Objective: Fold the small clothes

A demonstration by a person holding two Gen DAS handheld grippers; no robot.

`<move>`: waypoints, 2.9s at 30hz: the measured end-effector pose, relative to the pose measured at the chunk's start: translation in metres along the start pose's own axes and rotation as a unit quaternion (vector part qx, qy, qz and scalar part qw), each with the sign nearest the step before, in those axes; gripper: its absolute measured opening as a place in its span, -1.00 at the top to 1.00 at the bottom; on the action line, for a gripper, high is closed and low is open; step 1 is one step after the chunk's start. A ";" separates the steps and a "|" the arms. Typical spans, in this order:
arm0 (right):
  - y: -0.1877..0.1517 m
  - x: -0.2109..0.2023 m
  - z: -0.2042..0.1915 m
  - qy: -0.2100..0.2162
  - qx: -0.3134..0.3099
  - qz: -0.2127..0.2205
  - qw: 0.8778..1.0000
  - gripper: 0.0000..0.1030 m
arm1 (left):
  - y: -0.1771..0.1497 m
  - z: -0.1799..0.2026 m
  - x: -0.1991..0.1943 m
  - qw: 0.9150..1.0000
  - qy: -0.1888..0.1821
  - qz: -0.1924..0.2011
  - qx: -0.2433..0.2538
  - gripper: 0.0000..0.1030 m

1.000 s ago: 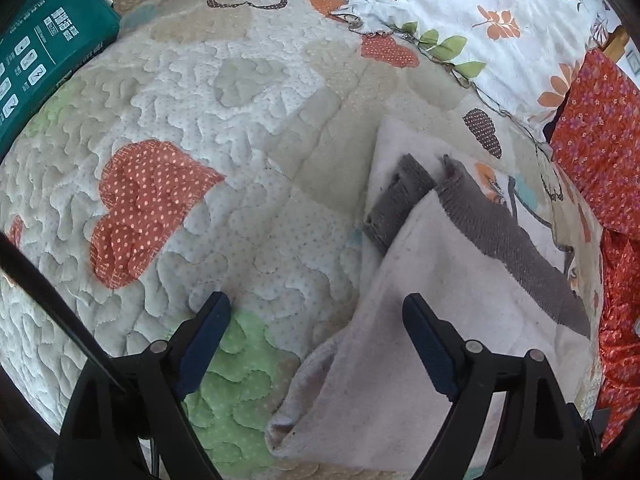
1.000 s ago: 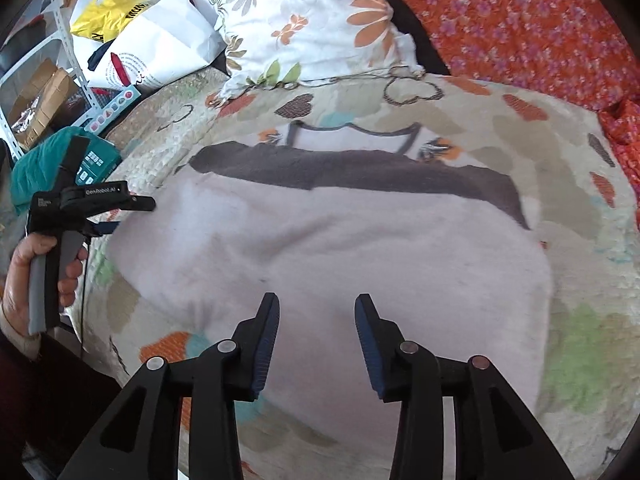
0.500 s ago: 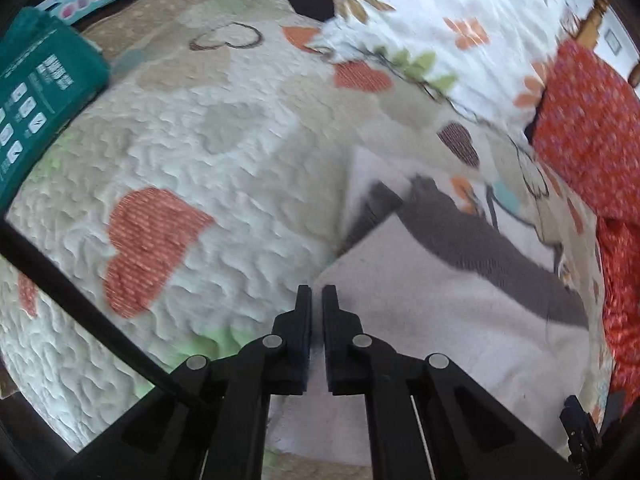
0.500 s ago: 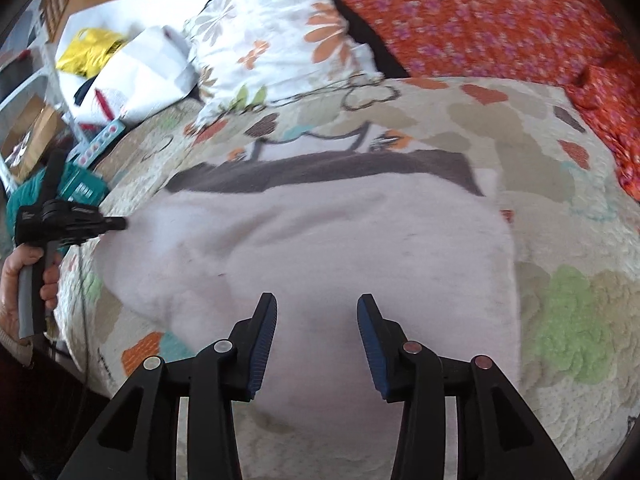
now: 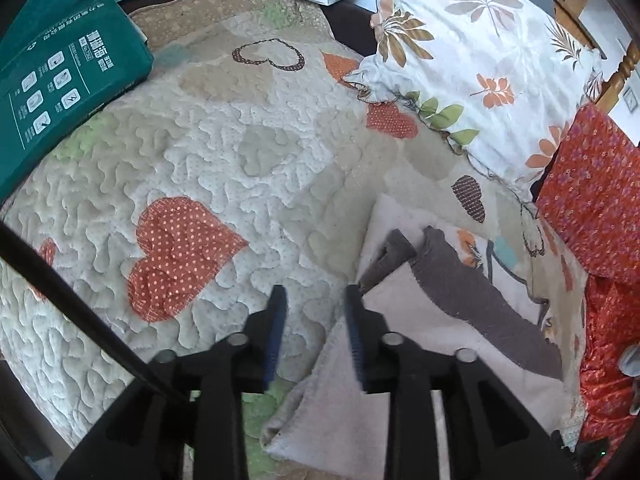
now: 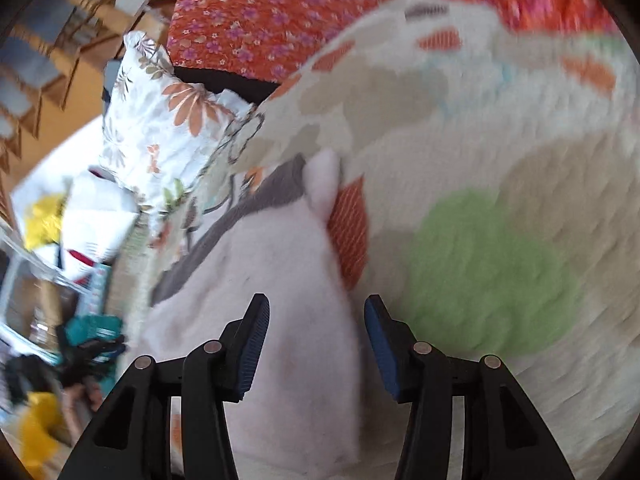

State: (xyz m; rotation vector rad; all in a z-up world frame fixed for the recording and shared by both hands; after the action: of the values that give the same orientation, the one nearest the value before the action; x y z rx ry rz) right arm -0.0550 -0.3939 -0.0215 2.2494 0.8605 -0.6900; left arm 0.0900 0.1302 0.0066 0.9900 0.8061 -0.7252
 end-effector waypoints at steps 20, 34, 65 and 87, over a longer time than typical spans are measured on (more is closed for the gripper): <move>0.016 0.041 -0.136 0.023 -0.070 -0.031 0.997 0.66 | 0.017 -0.039 -0.032 0.993 -0.069 0.015 -0.090 0.10; -0.068 0.206 -0.317 -0.004 -0.218 -0.153 0.964 0.67 | 0.037 -0.088 -0.050 0.984 -0.079 0.038 -0.154 -0.02; -0.041 0.127 -0.236 -0.051 -0.262 -0.117 0.956 -0.03 | -0.042 0.046 0.041 0.983 -0.034 -0.094 0.152 0.75; -0.041 0.115 -0.246 -0.059 -0.296 -0.033 0.953 -0.07 | -0.030 0.017 -0.003 0.990 -0.050 -0.089 0.094 0.64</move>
State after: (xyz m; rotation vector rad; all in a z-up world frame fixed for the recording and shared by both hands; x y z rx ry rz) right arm 0.0499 -0.1513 0.0536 1.6338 0.9373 -0.5023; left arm 0.0678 0.1042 0.0019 1.0502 0.7533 -1.0117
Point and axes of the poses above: each gripper's, at about its wrist camera, not at the fingertips, and x roughly the way its jaws point, z to its right, y to its top, the point moved 6 cm from there along x, roughly the way its jaws point, and after that the axes turned 3 degrees about -z, right-handed, at the moved point
